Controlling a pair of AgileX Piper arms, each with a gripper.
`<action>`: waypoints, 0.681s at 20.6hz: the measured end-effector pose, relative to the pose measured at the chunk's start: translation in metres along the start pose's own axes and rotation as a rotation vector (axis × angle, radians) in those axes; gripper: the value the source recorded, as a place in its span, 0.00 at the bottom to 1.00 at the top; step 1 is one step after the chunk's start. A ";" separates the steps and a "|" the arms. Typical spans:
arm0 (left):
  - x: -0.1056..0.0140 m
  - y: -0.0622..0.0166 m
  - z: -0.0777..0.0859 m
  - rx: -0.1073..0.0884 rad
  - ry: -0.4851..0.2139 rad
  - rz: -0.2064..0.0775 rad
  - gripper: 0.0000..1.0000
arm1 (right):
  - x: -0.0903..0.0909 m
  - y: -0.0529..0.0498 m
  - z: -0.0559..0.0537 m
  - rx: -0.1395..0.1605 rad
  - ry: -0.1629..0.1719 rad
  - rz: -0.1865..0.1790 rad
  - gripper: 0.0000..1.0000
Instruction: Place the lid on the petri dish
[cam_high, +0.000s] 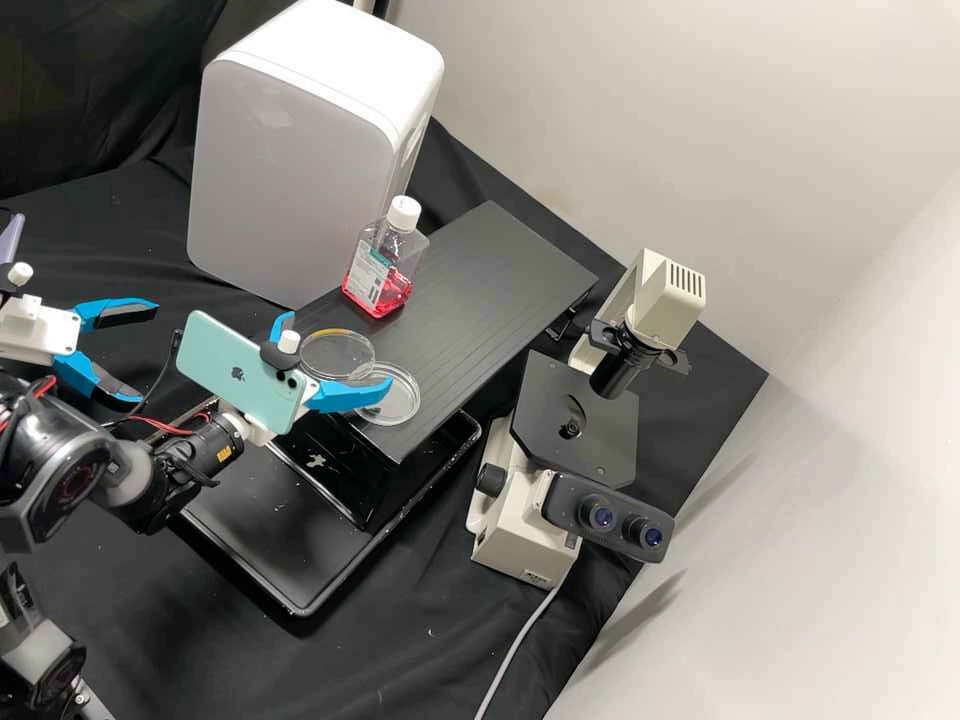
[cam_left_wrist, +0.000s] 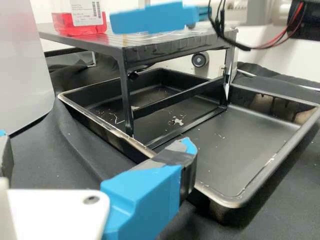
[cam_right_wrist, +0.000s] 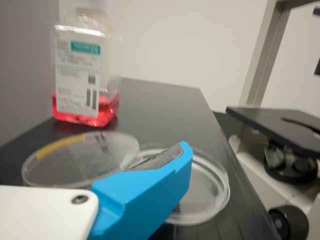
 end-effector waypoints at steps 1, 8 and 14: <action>0.000 0.0000 0.000 0.000 0.000 0.000 1.00 | 0.001 -0.001 0.001 -0.004 -0.002 -0.001 1.00; 0.000 0.0000 0.000 0.000 0.000 0.000 1.00 | 0.003 -0.005 0.004 -0.026 -0.001 0.009 1.00; 0.000 -0.0002 0.001 0.000 -0.002 -0.001 1.00 | 0.003 -0.005 0.004 -0.027 -0.001 0.009 0.00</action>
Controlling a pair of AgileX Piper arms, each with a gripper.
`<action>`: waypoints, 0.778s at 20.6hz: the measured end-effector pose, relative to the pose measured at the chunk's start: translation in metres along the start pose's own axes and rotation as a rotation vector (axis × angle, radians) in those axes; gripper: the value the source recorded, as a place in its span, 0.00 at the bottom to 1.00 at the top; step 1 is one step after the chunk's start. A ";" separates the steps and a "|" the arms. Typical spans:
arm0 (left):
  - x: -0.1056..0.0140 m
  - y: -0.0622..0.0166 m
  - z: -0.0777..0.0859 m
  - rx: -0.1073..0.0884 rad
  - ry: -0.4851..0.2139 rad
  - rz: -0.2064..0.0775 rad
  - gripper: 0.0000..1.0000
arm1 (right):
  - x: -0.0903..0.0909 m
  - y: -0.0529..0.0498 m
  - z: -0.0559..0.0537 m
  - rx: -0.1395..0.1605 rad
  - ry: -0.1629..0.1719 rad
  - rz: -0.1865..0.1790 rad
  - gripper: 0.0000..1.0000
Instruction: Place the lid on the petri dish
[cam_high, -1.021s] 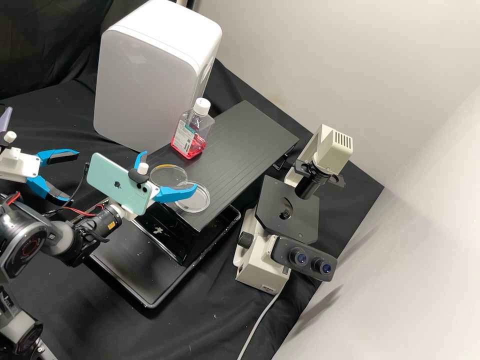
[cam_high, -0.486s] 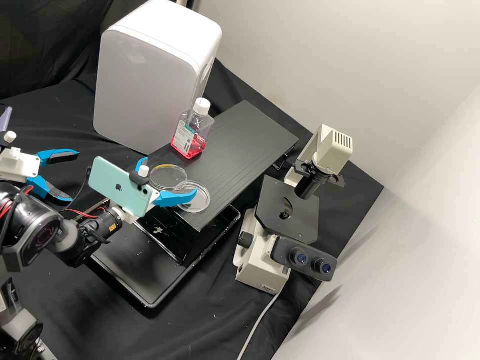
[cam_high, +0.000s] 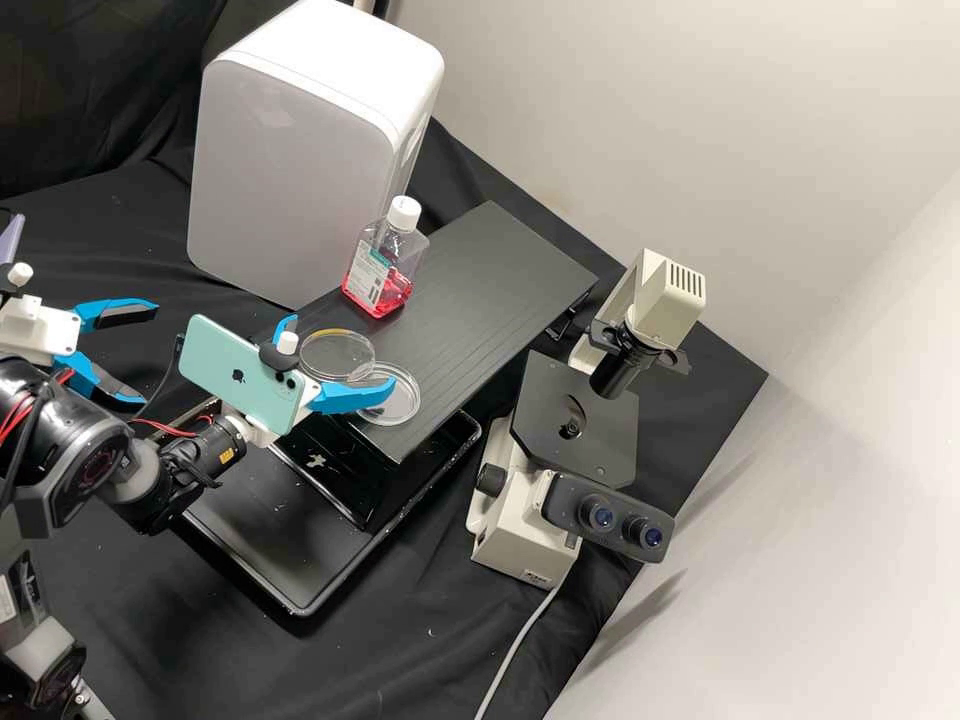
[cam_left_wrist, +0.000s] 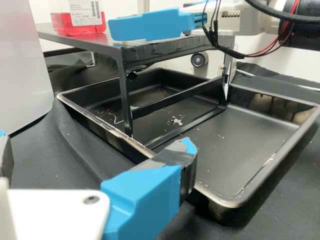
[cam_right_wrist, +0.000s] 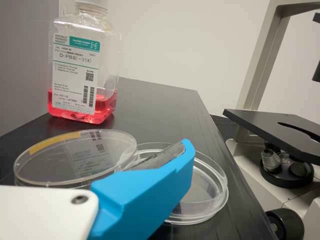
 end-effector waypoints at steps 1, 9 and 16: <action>0.000 0.0000 0.000 0.000 0.000 0.000 1.00 | 0.000 0.000 0.000 0.000 0.000 0.000 0.00; 0.000 0.0000 0.000 0.000 0.000 0.000 1.00 | 0.000 0.001 0.002 0.000 -0.007 0.006 0.00; 0.000 -0.0003 0.001 0.000 -0.003 -0.001 1.00 | 0.000 0.002 0.002 0.000 -0.009 0.007 0.00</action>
